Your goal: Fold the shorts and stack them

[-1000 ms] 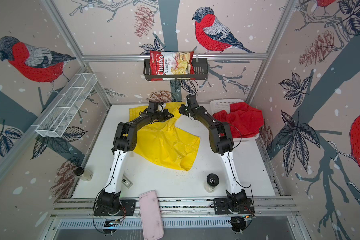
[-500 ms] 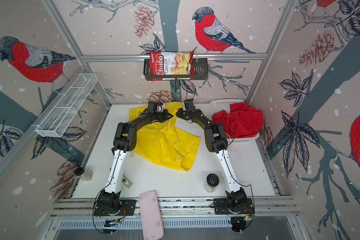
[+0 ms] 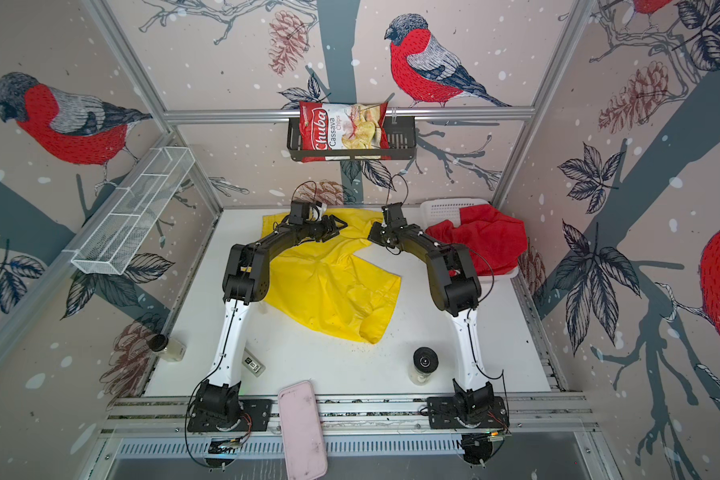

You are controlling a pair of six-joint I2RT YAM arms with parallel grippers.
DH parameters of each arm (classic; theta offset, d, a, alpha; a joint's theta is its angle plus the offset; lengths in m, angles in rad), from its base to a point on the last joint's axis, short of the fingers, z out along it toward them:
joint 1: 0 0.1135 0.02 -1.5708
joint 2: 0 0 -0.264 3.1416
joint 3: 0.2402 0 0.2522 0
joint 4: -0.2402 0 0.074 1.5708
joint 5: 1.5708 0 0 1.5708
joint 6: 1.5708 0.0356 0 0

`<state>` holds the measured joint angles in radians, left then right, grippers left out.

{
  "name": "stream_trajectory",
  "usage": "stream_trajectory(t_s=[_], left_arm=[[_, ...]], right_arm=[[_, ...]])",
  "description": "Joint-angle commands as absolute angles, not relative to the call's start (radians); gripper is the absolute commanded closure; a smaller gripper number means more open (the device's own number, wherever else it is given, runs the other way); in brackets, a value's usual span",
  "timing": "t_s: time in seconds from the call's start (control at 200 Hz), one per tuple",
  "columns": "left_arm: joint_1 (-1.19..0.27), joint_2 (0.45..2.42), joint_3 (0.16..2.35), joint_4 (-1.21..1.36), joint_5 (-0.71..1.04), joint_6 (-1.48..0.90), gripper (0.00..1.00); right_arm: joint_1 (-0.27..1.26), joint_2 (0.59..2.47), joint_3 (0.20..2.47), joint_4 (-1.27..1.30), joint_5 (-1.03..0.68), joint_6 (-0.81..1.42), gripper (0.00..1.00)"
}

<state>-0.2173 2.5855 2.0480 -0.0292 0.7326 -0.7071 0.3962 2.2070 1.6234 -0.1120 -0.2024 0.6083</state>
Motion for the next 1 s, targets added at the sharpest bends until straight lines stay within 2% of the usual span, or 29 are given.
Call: stream_trajectory(t_s=[0.0, 0.16, 0.285, 0.415, 0.485, 0.52, 0.56, 0.605, 0.685, 0.825, 0.996], left_arm=[[-0.197, 2.545, 2.016, -0.008, 0.704, -0.703, 0.34], [-0.169, 2.479, 1.942, -0.019, 0.667, -0.684, 0.34], [-0.157, 2.411, 1.881, -0.083, 0.581, -0.618, 0.35], [-0.139, 2.377, 1.825, -0.107, 0.493, -0.583, 0.37], [-0.129, 2.379, 1.816, -0.131, 0.448, -0.573, 0.40], [-0.126, 2.381, 1.811, -0.141, 0.421, -0.565, 0.42], [-0.124, 2.382, 1.807, -0.158, 0.391, -0.555, 0.45], [-0.123, 2.382, 1.801, -0.168, 0.370, -0.546, 0.46], [-0.121, 2.384, 1.786, -0.188, 0.334, -0.535, 0.49], [-0.120, 2.399, 1.775, -0.199, 0.327, -0.531, 0.52], [-0.120, 2.411, 1.774, -0.204, 0.324, -0.536, 0.54]], right_arm=[[0.378, 2.141, 1.515, -0.071, -0.131, 0.629, 0.94], [0.349, 2.102, 1.399, -0.072, -0.090, 0.627, 0.91], [0.338, 2.074, 1.357, -0.124, -0.026, 0.584, 0.76], [0.328, 2.021, 1.284, -0.114, -0.011, 0.569, 0.74], [0.328, 1.995, 1.244, -0.101, -0.017, 0.571, 0.69], [0.329, 1.986, 1.226, -0.091, -0.021, 0.575, 0.71], [0.330, 1.979, 1.209, -0.083, -0.026, 0.576, 0.82], [0.329, 1.975, 1.194, -0.076, -0.034, 0.581, 0.89], [0.328, 1.968, 1.173, -0.045, -0.067, 0.587, 0.90], [0.330, 1.977, 1.187, -0.001, -0.130, 0.598, 0.70], [0.332, 2.029, 1.258, 0.035, -0.182, 0.622, 0.64]])
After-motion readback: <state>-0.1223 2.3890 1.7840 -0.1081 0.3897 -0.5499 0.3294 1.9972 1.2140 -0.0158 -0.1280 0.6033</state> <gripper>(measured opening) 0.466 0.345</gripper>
